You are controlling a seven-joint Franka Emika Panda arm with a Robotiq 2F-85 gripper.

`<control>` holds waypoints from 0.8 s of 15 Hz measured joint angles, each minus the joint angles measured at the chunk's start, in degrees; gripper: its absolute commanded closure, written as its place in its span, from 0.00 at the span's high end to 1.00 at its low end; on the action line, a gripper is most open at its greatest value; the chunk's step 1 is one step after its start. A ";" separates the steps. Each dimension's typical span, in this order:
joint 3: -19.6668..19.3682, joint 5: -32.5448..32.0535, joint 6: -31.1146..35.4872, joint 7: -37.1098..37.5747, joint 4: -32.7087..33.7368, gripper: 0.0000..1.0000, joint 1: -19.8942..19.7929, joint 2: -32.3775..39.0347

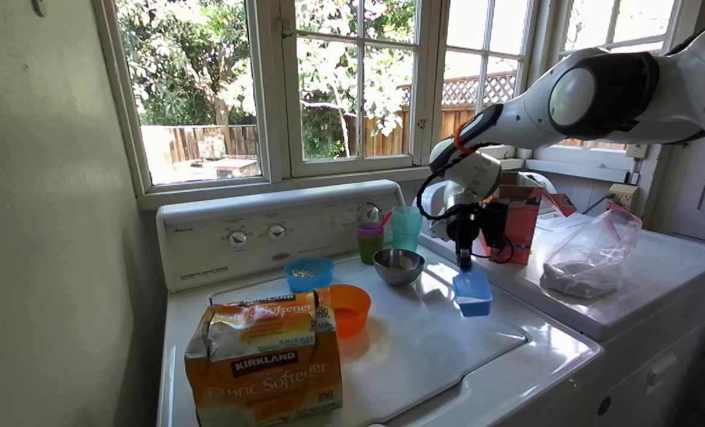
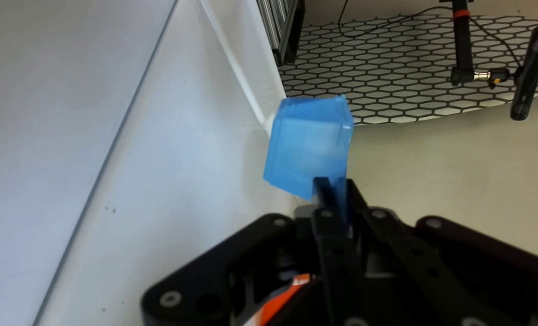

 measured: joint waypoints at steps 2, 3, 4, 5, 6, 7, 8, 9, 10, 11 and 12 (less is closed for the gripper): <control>0.00 0.27 0.20 -0.07 0.00 0.02 -0.24 0.02; 0.00 0.44 0.27 -0.09 0.00 0.02 -0.37 0.04; 0.00 0.64 0.35 -0.13 0.00 0.02 -0.50 0.07; 0.00 0.89 0.43 -0.18 0.00 0.02 -0.65 0.10; -0.01 1.17 0.47 -0.24 0.00 0.02 -0.82 0.14; -0.01 1.53 0.54 -0.29 0.00 0.02 -1.00 0.20; -0.04 1.88 0.68 -0.34 0.00 0.02 -1.16 0.27; -0.05 2.25 1.02 -0.39 0.00 0.02 -1.32 0.32; -0.05 2.68 1.66 -0.39 0.00 0.02 -1.47 0.34; -0.05 3.08 2.49 -0.39 0.00 0.02 -1.60 0.34; -0.05 3.50 3.31 -0.39 0.00 0.02 -1.72 0.34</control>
